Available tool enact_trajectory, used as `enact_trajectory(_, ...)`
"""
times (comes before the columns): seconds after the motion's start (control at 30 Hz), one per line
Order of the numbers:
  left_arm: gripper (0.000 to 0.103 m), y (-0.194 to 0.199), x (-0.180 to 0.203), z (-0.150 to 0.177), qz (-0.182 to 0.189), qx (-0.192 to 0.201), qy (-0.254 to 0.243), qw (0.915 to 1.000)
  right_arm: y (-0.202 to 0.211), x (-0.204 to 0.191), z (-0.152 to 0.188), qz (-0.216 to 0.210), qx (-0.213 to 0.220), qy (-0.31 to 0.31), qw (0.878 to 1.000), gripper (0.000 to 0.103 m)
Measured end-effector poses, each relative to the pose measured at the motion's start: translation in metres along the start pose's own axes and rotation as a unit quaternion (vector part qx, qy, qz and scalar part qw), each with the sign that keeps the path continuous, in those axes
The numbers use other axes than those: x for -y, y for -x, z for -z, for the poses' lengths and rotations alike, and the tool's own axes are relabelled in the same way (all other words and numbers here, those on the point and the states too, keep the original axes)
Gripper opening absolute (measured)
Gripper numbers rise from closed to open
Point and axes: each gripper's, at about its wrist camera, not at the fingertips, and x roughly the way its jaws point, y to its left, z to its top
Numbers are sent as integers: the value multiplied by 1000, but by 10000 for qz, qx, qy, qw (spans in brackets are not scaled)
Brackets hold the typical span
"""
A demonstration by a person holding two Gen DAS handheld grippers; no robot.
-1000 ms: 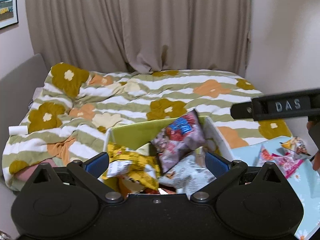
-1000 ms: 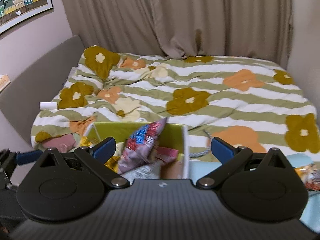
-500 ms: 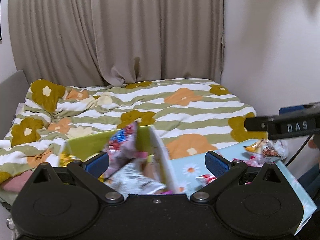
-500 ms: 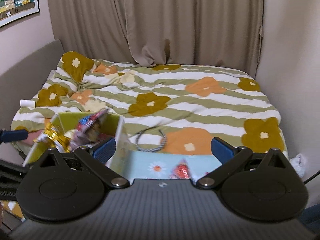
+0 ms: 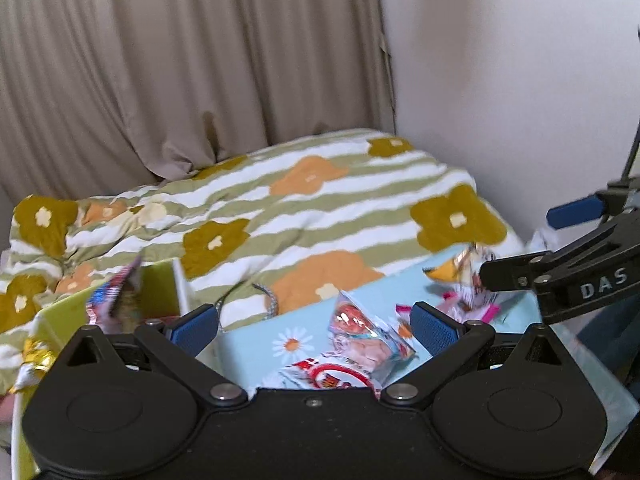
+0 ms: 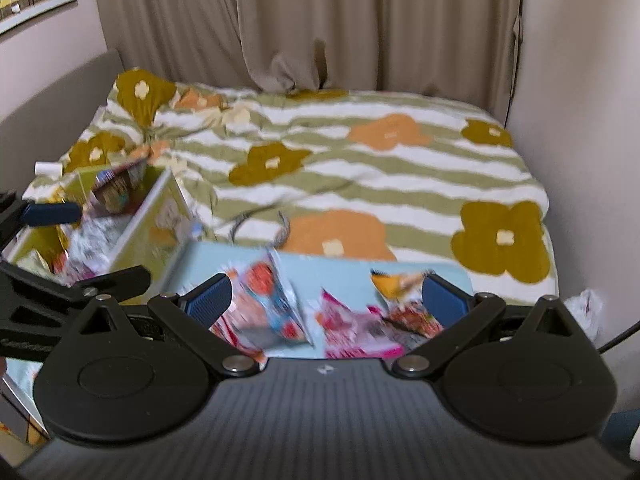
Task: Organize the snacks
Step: 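Move both tools back over the remaining snacks, then grasp shrimp flakes bag with left gripper while right gripper grasps pink bag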
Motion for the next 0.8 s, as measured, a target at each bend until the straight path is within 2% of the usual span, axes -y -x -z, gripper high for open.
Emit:
enact_trajectory(0.17, 103, -44, 19, 10, 175, -362, -393, 9984, -31, 23, 17, -54, -343, -251, 9991, 103)
enact_trajectory(0.37, 103, -101, 34, 22, 459, -893, -894, 9909, -73, 38, 37, -45, -739, -705, 9948, 103)
enact_trajectory(0.5, 102, -132, 36, 27, 584, -1313, -1024, 9843, -95, 44, 48, -49, -941, -1063, 9899, 103)
enact_trajectory(0.73, 102, -166, 33, 32, 805, -1762, -1099, 9749, -122, 51, 58, 130, -1091, -1477, 9829, 103)
enact_trajectory(0.8, 94, -174, 30, 34, 890, -1871, -1037, 9728, -128, 51, 59, 166, -1112, -1513, 9821, 103)
